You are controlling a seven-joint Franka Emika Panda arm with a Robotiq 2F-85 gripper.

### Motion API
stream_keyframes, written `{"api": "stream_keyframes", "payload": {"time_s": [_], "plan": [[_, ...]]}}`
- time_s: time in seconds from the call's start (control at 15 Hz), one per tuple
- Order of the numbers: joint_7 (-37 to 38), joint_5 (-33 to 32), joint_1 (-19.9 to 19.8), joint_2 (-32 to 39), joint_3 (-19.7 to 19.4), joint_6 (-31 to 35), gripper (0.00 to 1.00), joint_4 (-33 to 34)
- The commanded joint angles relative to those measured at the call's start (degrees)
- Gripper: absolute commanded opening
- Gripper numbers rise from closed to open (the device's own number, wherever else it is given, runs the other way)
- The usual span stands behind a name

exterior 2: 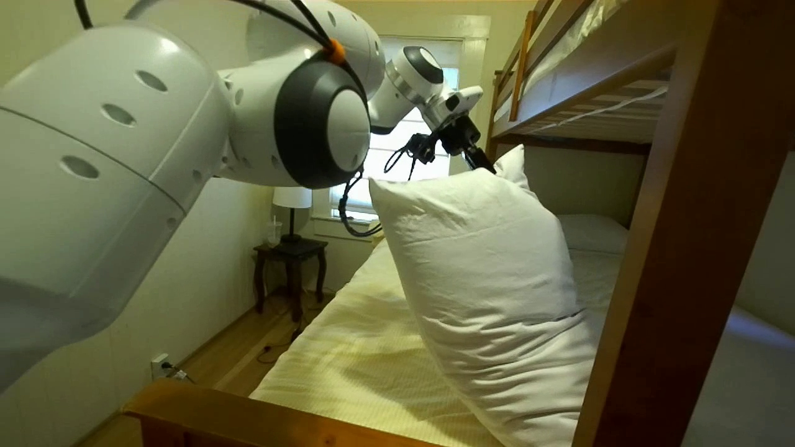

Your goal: Move the pillow to the right

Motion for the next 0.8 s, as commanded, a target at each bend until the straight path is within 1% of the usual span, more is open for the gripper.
{"api": "stream_keyframes", "payload": {"time_s": [0.0,0.13,0.27,0.33,0.47,0.6,0.73], "plan": [[0.6,0.7,-0.6,1.1,0.0,0.0,0.16,1.6],[0.8,1.2,-1.4,2.4,0.0,0.0,0.16,3.8],[0.8,1.3,-1.7,2.7,0.0,0.0,0.16,4.6],[0.8,1.3,-1.6,2.8,0.0,0.0,0.04,4.7],[3.1,1.1,-1.5,5.5,-0.1,2.5,0.04,6.0],[7.5,4.5,-2.5,8.0,1.5,5.1,0.04,8.2],[12.2,6.8,-3.0,10.2,2.4,9.3,0.04,8.8]]}}
